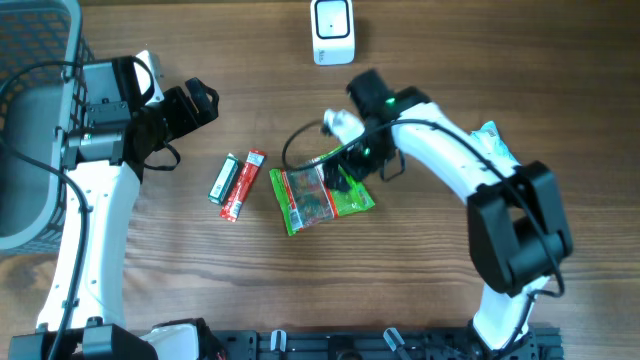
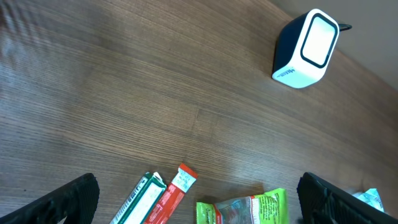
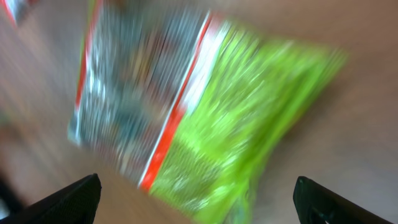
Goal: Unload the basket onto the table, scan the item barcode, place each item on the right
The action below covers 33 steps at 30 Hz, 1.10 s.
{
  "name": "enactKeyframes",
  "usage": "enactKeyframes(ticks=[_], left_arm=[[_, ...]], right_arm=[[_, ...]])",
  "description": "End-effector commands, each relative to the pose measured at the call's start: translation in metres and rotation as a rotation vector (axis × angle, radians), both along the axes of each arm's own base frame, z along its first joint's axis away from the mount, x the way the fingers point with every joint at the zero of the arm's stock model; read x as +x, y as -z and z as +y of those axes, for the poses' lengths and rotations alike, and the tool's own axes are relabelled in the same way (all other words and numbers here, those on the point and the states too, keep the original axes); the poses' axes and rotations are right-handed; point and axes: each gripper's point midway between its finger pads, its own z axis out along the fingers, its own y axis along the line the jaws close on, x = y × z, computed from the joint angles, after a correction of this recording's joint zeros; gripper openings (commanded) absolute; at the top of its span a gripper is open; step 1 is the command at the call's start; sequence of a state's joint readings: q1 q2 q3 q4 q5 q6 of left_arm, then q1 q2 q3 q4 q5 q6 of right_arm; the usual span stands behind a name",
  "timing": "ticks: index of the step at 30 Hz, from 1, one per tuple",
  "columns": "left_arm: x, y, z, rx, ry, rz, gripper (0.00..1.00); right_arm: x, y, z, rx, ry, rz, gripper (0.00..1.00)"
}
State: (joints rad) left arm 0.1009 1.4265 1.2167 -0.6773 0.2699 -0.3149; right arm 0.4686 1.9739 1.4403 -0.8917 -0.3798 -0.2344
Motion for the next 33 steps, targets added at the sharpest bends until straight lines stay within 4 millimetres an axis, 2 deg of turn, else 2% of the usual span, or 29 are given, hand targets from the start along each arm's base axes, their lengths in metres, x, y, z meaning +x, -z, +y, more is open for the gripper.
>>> enactKeyframes(ticks=[1, 5, 10, 18, 21, 23, 25, 26, 30, 31, 32, 33], left_arm=[[0.000, -0.004, 0.001, 0.013, 0.012, -0.017, 1.00], [0.000, -0.004, 0.001, 0.014, 0.012, -0.017, 1.00], [0.000, -0.004, 0.001, 0.014, 0.012, -0.017, 1.00], [0.000, -0.004, 0.001, 0.014, 0.012, -0.017, 1.00], [0.019, -0.022, 0.003, 0.025, 0.012, -0.125, 1.00], [0.022, -0.025, 0.003, 0.027, 0.011, -0.144, 1.00], [0.016, -0.022, -0.006, -0.018, 0.041, -0.116, 1.00], [0.006, -0.016, -0.016, -0.064, 0.076, -0.072, 1.00], [-0.017, 0.003, -0.032, -0.126, 0.117, 0.053, 0.97], [-0.024, 0.010, -0.036, -0.131, 0.126, 0.091, 0.79], [-0.033, 0.020, -0.043, -0.137, 0.140, 0.145, 0.23], [-0.041, 0.028, -0.051, -0.142, 0.156, 0.190, 0.06]], right_arm=[[0.035, -0.024, -0.005, 0.037, 0.074, -0.125, 1.00], [0.039, -0.024, -0.004, 0.049, 0.106, -0.119, 1.00], [0.030, -0.023, 0.009, 0.134, 0.099, -0.072, 0.99], [0.035, -0.020, 0.011, 0.149, 0.127, -0.087, 1.00], [0.036, -0.020, 0.011, 0.147, 0.129, -0.089, 1.00], [0.034, -0.018, 0.009, 0.140, 0.129, -0.084, 1.00], [0.032, -0.015, 0.009, 0.136, 0.130, -0.079, 1.00], [0.032, -0.015, 0.008, 0.136, 0.130, -0.077, 1.00], [0.033, -0.015, 0.009, 0.138, 0.143, -0.073, 1.00], [0.033, -0.015, 0.009, 0.139, 0.143, -0.075, 1.00], [0.033, -0.015, 0.009, 0.140, 0.143, -0.077, 1.00], [0.034, -0.015, 0.009, 0.140, 0.142, -0.077, 1.00]])
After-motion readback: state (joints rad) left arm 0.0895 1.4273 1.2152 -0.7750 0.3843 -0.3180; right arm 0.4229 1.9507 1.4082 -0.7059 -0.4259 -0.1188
